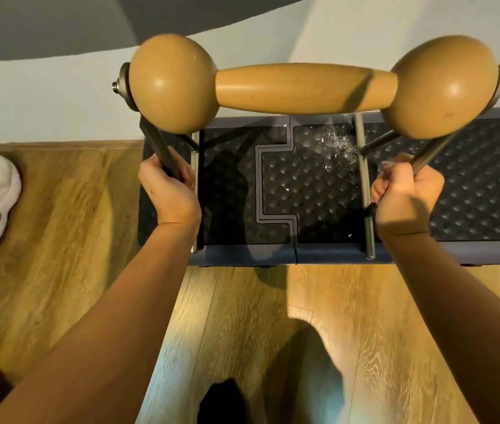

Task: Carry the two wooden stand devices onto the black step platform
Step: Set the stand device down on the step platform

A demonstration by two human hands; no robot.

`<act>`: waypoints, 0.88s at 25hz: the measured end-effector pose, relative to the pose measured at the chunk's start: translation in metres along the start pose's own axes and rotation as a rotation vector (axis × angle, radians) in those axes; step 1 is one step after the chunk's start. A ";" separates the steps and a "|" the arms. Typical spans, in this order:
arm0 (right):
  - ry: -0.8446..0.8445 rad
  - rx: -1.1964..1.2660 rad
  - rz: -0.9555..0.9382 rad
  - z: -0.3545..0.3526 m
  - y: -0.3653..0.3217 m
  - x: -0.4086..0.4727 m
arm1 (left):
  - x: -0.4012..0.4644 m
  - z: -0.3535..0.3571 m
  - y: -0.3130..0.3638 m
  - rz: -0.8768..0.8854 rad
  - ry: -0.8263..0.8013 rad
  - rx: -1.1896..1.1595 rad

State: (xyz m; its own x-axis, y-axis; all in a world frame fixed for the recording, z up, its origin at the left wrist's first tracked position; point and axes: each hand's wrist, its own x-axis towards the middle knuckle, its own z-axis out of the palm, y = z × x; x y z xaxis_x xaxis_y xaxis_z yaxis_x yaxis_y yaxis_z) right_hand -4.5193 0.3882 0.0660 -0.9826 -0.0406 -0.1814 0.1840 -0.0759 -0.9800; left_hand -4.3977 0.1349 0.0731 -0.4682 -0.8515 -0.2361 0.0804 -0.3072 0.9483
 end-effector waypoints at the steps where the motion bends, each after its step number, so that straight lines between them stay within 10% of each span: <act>1: -0.002 0.009 0.016 -0.001 0.001 -0.002 | -0.002 0.000 0.000 0.001 -0.004 0.001; 11: 0.027 -0.242 0.002 -0.004 -0.006 -0.027 | -0.013 -0.024 0.021 -0.085 -0.102 0.286; 17: 0.059 -0.469 0.446 0.007 -0.036 -0.077 | -0.059 -0.058 0.065 -0.193 -0.182 0.593; 22: -0.512 -0.814 0.378 0.018 -0.128 -0.118 | -0.120 -0.066 0.145 -0.263 -0.420 0.716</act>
State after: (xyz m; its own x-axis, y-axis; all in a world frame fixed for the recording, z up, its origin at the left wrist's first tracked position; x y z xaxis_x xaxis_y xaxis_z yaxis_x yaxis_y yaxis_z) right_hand -4.4265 0.3850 0.2148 -0.7006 -0.3550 -0.6190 0.2183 0.7192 -0.6596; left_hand -4.2718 0.1643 0.2244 -0.6911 -0.5196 -0.5023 -0.5828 -0.0103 0.8125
